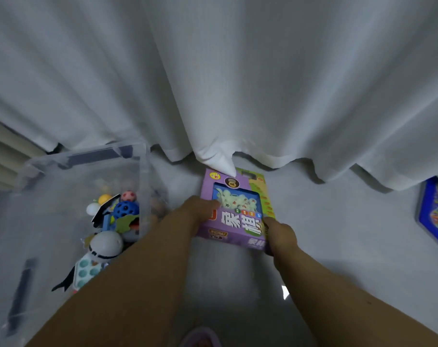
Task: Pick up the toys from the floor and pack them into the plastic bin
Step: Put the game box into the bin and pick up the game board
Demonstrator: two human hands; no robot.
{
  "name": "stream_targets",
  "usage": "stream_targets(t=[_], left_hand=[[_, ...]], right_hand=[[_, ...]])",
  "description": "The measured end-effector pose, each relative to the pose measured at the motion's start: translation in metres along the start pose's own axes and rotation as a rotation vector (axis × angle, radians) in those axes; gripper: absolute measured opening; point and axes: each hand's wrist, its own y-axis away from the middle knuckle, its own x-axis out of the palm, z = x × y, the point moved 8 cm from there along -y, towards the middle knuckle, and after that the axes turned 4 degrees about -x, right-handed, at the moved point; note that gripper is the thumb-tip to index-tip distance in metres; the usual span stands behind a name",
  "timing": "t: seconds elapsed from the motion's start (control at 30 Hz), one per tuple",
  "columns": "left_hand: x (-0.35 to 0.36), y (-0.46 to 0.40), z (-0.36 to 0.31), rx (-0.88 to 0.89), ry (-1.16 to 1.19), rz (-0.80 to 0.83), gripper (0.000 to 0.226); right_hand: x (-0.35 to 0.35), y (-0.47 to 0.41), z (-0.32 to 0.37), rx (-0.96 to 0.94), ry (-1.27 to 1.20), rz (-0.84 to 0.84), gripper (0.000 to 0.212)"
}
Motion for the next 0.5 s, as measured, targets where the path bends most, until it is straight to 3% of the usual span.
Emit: stream_targets(t=[0.17, 0.3, 0.43, 0.5], left_hand=[[-0.045, 0.061, -0.021, 0.068, -0.099, -0.038, 0.032], [-0.102, 0.109, -0.019, 0.097, -0.085, -0.061, 0.035], [-0.166, 0.150, 0.000, 0.175, 0.030, -0.162, 0.031], [-0.199, 0.167, 0.019, 0.200, 0.140, -0.244, 0.029]], right_hand=[[0.009, 0.056, 0.020, -0.095, -0.029, 0.156, 0.025], [0.026, 0.109, 0.050, -0.290, 0.006, 0.274, 0.030], [0.058, 0.163, 0.073, -0.457, 0.100, 0.329, 0.028], [0.081, 0.181, 0.072, -0.428, 0.092, 0.385, 0.031]])
